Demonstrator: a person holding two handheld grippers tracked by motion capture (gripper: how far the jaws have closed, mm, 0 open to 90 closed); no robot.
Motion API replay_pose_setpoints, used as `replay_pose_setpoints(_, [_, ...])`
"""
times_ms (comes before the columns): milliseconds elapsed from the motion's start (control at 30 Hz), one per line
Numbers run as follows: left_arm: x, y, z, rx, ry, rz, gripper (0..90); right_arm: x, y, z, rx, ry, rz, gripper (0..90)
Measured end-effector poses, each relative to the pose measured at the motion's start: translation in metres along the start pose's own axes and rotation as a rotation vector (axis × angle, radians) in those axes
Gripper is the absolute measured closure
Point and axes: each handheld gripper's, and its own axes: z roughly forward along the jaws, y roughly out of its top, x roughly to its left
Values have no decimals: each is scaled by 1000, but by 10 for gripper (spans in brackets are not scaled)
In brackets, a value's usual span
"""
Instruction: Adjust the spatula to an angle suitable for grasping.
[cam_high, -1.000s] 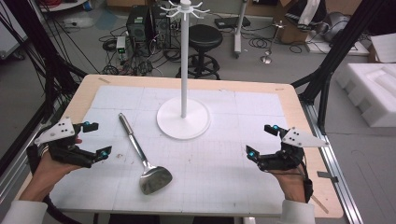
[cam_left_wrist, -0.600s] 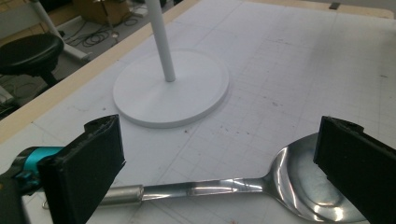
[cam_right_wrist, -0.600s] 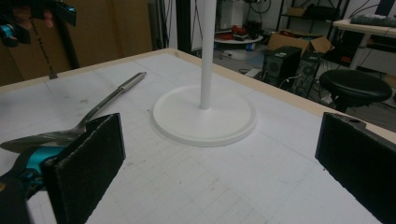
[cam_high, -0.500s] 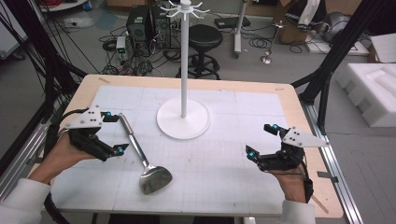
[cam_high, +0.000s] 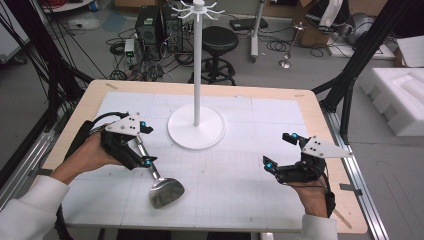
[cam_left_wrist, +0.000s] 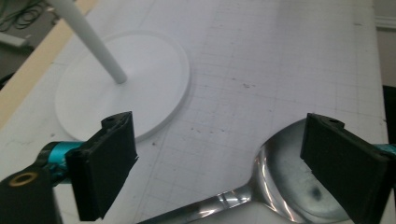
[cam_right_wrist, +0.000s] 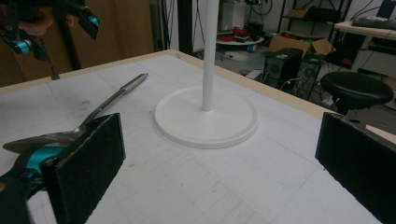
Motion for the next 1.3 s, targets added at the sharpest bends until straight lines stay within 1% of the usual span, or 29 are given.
replay_pose_setpoints(33, [1, 5, 5, 16, -27, 25, 120, 0, 0, 0, -2, -1, -1, 5])
replay_pose_setpoints(67, [1, 5, 5, 16, -27, 25, 121, 0, 0, 0, -2, -1, -1, 5])
replay_pose_setpoints(100, [2, 11, 10, 37, -55, 47, 128, -1, -1, 0, 1, -2, 3, 5])
replay_pose_setpoints(133, [2, 11, 10, 37, -55, 47, 139, -1, -1, 0, 1, -2, 3, 5])
replay_pose_setpoints(167, [1, 16, 16, 66, -100, 73, 163, -1, -1, 1, 1, -2, 3, 5])
replay_pose_setpoints(200, [1, 16, 16, 66, -100, 73, 192, -1, -1, 1, 1, -2, 3, 5])
replay_pose_setpoints(233, [2, 22, 21, 94, -140, 97, 229, -1, -1, 1, 5, 0, 8, 5])
replay_pose_setpoints(267, [2, 22, 21, 94, -140, 97, 244, -1, -1, 1, 5, -1, 6, 5])
replay_pose_setpoints(300, [1, 23, 25, 100, -155, 93, 290, -1, -1, 1, 4, -1, 5, 5])
replay_pose_setpoints(333, [-1, 28, 31, 132, -187, 108, 343, -1, -1, 1, 3, 1, 4, 5])
replay_pose_setpoints(367, [-1, 28, 31, 132, -187, 108, 371, -1, -1, 1, 0, 0, 3, 5])
replay_pose_setpoints(400, [-2, 30, 35, 142, -198, 118, 371, -1, -1, 1, 0, 0, 3, 5])
replay_pose_setpoints(433, [-4, 34, 42, 169, -222, 135, 456, 0, 0, 1, 2, 1, 3, 5])
replay_pose_setpoints(467, [-4, 34, 42, 169, -222, 135, 498, 0, 0, 1, 2, 1, 3, 5])
replay_pose_setpoints(500, [-7, 38, 48, 192, -238, 145, 532, 0, 0, 1, 0, 1, -1, 5])
replay_pose_setpoints(533, [-7, 38, 48, 192, -238, 145, 558, 0, 0, 1, 0, 1, -1, 5])
replay_pose_setpoints(567, [-10, 40, 54, 211, -258, 153, 605, 1, 1, 1, 2, 1, -2, 5])
replay_pose_setpoints(600, [-10, 40, 54, 211, -258, 153, 631, 1, 1, 0, 2, 2, -1, 5])
replay_pose_setpoints(633, [-12, 41, 60, 232, -270, 155, 666, 1, 1, 1, 0, 2, -4, 5])
replay_pose_setpoints(667, [-12, 41, 60, 232, -270, 155, 693, 1, 1, 1, 0, 2, -4, 5])
replay_pose_setpoints(700, [-13, 42, 63, 252, -278, 158, 729, 1, 2, 1, -1, 3, -9, 5])
replay_pose_setpoints(800, [-14, 43, 68, 268, -284, 159, 814, 2, 2, 1, 0, 3, -6, 5])
replay_pose_setpoints(833, [-16, 44, 73, 289, -295, 164, 842, 2, 2, 0, 0, 3, -6, 5])
replay_pose_setpoints(1000, [-21, 46, 83, 320, -300, 175, 895, 2, 2, 1, 1, 5, -7, 5])
replay_pose_setpoints(1067, [-23, 46, 91, 354, -320, 171, 897, 2, 2, 0, 2, 5, -11, 5])
replay_pose_setpoints(1100, [-23, 46, 91, 354, -320, 171, 898, 2, 2, 0, 2, 5, -11, 5])
replay_pose_setpoints(1167, [-26, 45, 100, 394, -329, 174, 899, 2, 2, 0, 2, 6, -11, 5])
replay_pose_setpoints(1233, [-27, 45, 102, 404, -332, 176, 899, 2, 2, 0, 4, 7, -9, 5])
replay_pose_setpoints(1300, [-31, 44, 110, 434, -345, 172, 899, 2, 2, 0, 3, 6, -11, 5])
